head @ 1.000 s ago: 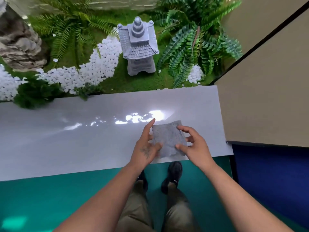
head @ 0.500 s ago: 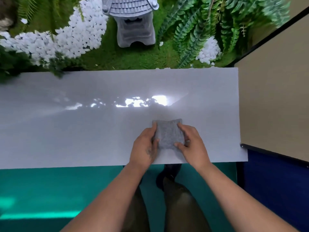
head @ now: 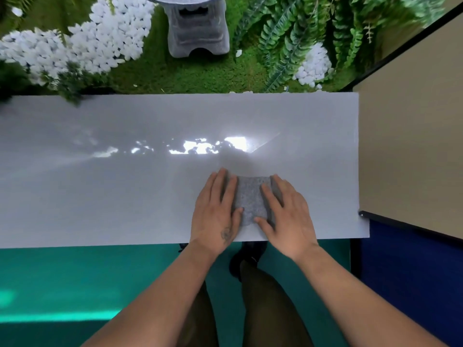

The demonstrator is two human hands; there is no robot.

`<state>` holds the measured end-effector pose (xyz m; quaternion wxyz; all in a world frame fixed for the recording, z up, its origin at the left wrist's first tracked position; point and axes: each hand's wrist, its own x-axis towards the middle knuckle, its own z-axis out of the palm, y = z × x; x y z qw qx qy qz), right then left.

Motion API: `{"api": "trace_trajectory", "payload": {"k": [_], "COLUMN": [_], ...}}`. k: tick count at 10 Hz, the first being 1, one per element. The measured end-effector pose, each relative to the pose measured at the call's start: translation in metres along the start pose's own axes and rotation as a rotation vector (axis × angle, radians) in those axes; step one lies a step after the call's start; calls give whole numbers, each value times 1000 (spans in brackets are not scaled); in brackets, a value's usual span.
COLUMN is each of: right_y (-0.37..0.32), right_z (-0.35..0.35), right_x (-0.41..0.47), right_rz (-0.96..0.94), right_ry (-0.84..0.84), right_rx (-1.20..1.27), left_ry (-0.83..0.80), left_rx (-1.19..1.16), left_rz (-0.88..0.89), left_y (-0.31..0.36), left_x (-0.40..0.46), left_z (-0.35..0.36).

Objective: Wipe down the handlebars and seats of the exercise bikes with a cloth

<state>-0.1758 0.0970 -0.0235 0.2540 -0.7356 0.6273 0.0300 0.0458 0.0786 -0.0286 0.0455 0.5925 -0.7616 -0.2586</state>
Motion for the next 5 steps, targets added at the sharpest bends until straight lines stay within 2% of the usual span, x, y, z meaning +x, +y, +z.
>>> {"api": "trace_trajectory", "payload": {"k": [1, 2, 3, 5], "right_y": [2, 2, -1, -10], "right_z": [9, 15, 12, -21], "right_x": [-2, -3, -2, 11], "right_rz": [-49, -26, -4, 28], "right_ry": [-96, -193, -221, -179], "right_rx": [-83, -116, -121, -108], "left_ry": [-111, -257, -341, -380], "left_rx": [86, 186, 193, 88], "left_rz": [123, 139, 114, -3], "left_y": [-3, -11, -13, 3], "left_x": [3, 1, 2, 19], "left_z": [7, 17, 14, -20]}}
